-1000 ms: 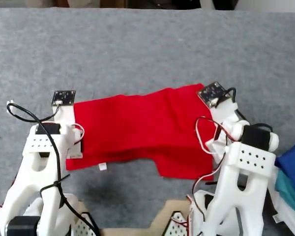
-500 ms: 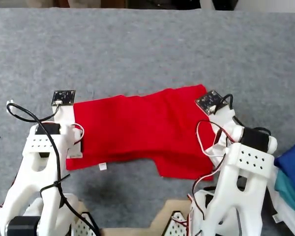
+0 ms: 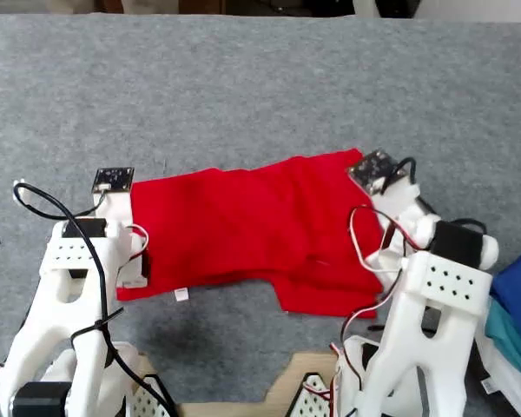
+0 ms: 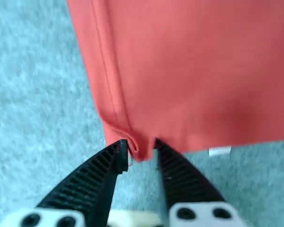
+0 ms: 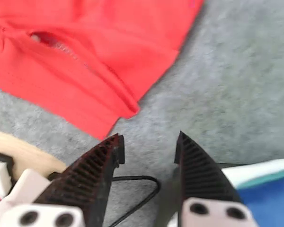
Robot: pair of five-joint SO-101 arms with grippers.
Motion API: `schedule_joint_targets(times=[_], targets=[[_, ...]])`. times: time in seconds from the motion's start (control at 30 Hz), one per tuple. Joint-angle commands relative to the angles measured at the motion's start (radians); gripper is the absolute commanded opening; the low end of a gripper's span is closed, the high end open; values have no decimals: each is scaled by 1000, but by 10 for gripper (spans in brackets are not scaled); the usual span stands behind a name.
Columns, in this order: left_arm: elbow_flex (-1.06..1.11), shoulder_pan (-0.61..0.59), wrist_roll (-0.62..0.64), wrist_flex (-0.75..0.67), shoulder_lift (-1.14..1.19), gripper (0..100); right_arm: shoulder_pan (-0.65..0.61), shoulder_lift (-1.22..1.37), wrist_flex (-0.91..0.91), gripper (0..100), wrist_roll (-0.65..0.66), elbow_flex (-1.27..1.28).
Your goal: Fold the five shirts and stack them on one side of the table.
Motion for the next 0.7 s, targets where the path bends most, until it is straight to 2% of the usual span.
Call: schedule_joint_targets(times=[0.0,0.07,0.13,0.23,0.3,0.47,0.67], targets=[[-114,-11,-11,80,-28,159,-12,-8,5,198,2,-117],[-184,-38,-9,118,-30,151,-28,38,-14,185,-2,-166],[-275,-80,-3,133,-30,105,-36,114,-35,122,-20,-228],[-425,-133,-2,130,-21,17,-51,280,-115,5,-137,-346],[-505,-137,34,129,-18,28,-70,403,-147,14,-199,-433],[-514,-66,204,-60,24,27,-166,720,-164,15,-315,-650],[-416,-15,256,-305,200,27,-243,1023,-169,15,-368,-885]])
